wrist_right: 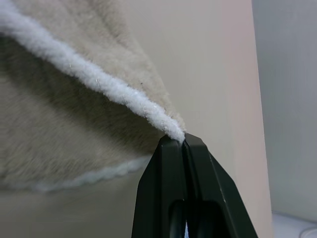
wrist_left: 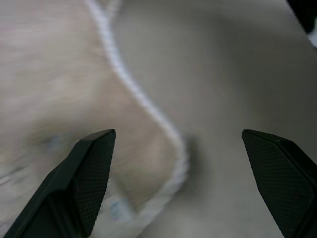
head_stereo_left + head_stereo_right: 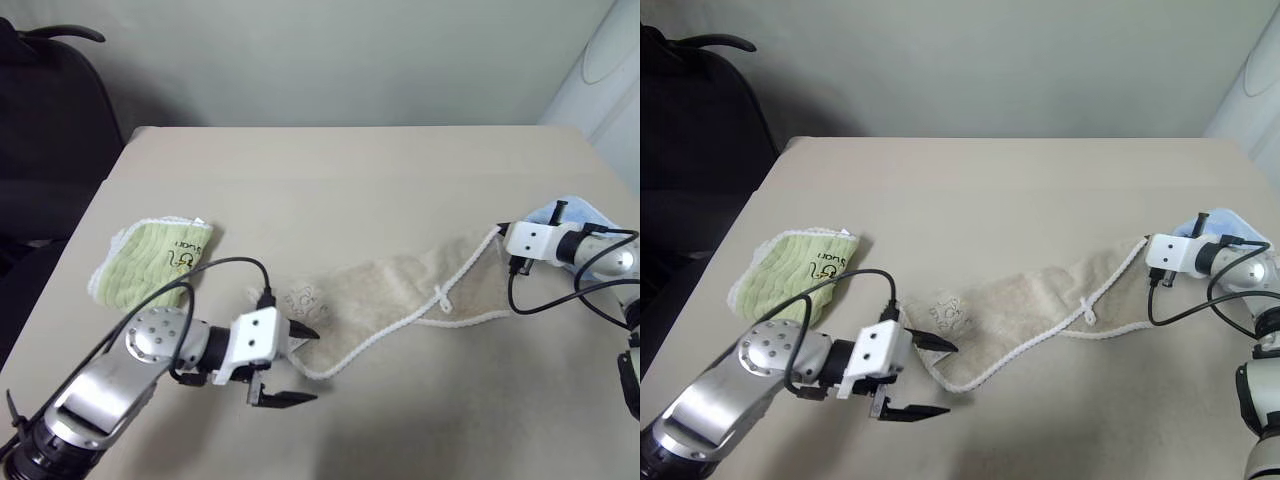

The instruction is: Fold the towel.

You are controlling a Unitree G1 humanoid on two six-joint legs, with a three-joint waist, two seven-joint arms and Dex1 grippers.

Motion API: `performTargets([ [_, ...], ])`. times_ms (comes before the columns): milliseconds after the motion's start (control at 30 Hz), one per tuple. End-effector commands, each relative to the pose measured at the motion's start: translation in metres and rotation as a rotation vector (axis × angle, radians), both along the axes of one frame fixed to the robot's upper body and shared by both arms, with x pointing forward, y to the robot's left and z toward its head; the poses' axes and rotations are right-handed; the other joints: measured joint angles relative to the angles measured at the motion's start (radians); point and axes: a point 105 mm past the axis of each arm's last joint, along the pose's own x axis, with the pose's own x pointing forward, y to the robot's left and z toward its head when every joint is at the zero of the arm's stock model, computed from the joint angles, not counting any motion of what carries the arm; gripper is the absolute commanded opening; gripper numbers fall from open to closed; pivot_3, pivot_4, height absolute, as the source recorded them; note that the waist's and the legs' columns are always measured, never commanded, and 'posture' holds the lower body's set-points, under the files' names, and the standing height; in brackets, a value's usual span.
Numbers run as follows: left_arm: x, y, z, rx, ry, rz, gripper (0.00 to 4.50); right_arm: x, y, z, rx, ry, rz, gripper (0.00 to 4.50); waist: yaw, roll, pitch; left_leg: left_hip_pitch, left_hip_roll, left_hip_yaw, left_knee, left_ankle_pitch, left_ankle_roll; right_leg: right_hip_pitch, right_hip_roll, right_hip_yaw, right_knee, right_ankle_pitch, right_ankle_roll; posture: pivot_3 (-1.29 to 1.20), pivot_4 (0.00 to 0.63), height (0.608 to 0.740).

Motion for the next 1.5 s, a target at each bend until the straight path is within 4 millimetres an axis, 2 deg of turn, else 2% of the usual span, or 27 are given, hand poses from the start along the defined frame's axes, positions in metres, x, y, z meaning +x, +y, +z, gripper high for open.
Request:
performTargets([
  [33, -0.012, -0.012, -0.010, 0.030, -0.010, -0.055, 4.43, -0.006, -0.006, 0.020, 0.031, -0.053, 0.006, 0.02, 0.000, 0.000, 0.000, 0.000, 0.000, 0.000, 0.000, 0.000, 0.000, 0.000, 0.000, 0.000, 0.000, 0.000, 0.000, 0.00, 0.150, 0.740],
  [133, -0.009, -0.016, -0.021, 0.067, -0.026, -0.050, 4.43, -0.010, -0.005, 0.021, 0.037, -0.046, 0.023, 0.02, -0.001, 0.000, 0.000, 0.000, 0.000, 0.000, 0.000, 0.000, 0.001, 0.000, 0.000, 0.000, 0.000, 0.000, 0.000, 0.00, 0.150, 0.740],
  [267, 0.004, -0.016, -0.034, 0.111, -0.077, -0.019, 4.43, -0.011, 0.000, 0.020, 0.044, -0.038, 0.042, 0.02, 0.000, 0.000, 0.000, 0.000, 0.000, 0.000, 0.000, 0.000, 0.001, 0.000, 0.000, 0.000, 0.000, 0.000, 0.000, 0.00, 0.150, 0.740],
  [400, 0.019, -0.011, -0.044, 0.148, -0.117, 0.022, 4.43, -0.011, 0.004, 0.022, 0.056, -0.044, 0.052, 0.02, 0.001, 0.002, -0.001, 0.000, 0.000, 0.000, 0.000, 0.000, 0.001, 0.000, 0.000, 0.000, 0.000, 0.000, 0.000, 0.00, 0.150, 0.740],
  [533, 0.026, -0.002, -0.047, 0.163, -0.103, 0.048, 4.43, -0.012, 0.005, 0.020, 0.063, -0.047, 0.052, 0.02, 0.008, 0.003, -0.002, 0.000, 0.000, 0.000, 0.001, 0.000, 0.001, 0.001, -0.001, 0.000, 0.000, 0.000, 0.000, 0.00, 0.150, 0.740],
  [633, 0.032, 0.004, -0.052, 0.183, -0.119, 0.066, 3.88, -0.011, 0.007, 0.019, 0.073, -0.051, 0.051, 0.00, 0.008, 0.004, -0.002, 0.001, 0.000, 0.000, 0.001, 0.000, 0.001, 0.002, -0.001, 0.000, 0.000, 0.000, 0.000, 0.00, 0.150, 0.740],
  [1033, 0.050, 0.011, -0.040, 0.075, -0.115, 0.173, 0.01, -0.012, 0.006, 0.014, 0.099, -0.063, 0.030, 0.00, 0.004, 0.007, -0.004, 0.002, 0.000, 0.000, 0.000, 0.000, 0.002, 0.002, 0.000, 0.000, 0.001, 0.000, 0.000, 0.00, 0.150, 0.740],
  [1100, 0.052, 0.014, -0.038, 0.063, -0.117, 0.190, 0.01, -0.011, 0.006, 0.014, 0.101, -0.065, 0.026, 0.00, 0.000, 0.007, -0.004, 0.002, 0.000, 0.000, 0.000, 0.000, 0.002, 0.002, 0.000, 0.000, 0.001, 0.000, 0.000, 0.00, 0.150, 0.740],
  [1167, 0.053, 0.013, -0.030, 0.014, -0.119, 0.208, 0.01, -0.010, 0.006, 0.014, 0.108, -0.074, 0.020, 0.00, -0.004, 0.007, -0.004, 0.002, 0.000, 0.000, -0.001, 0.000, 0.002, 0.001, 0.000, 0.000, 0.000, 0.000, 0.000, 0.00, 0.150, 0.740],
  [1300, 0.065, 0.008, 0.003, -0.186, -0.146, 0.289, 0.01, -0.009, 0.006, 0.014, 0.125, -0.077, 0.009, 0.00, -0.004, 0.007, -0.004, 0.001, 0.000, 0.000, -0.001, 0.001, 0.002, 0.001, 0.000, -0.001, 0.001, 0.000, 0.000, 0.00, 0.150, 0.740],
  [1367, 0.083, 0.010, 0.027, -0.294, -0.214, 0.366, 0.01, -0.005, 0.004, 0.016, 0.127, -0.090, -0.013, 0.00, -0.001, 0.008, -0.004, 0.001, 0.000, 0.000, -0.001, 0.001, 0.002, 0.001, 0.000, -0.001, 0.000, 0.000, 0.000, 0.00, 0.150, 0.740],
  [1500, 0.136, 0.024, 0.072, -0.421, -0.399, 0.550, 0.01, 0.010, 0.003, 0.031, 0.147, -0.150, -0.072, 0.00, 0.001, 0.008, -0.004, 0.001, 0.000, 0.000, 0.001, 0.001, 0.001, 0.001, -0.001, -0.001, 0.001, 0.000, 0.000, 0.00, 0.150, 0.740],
])
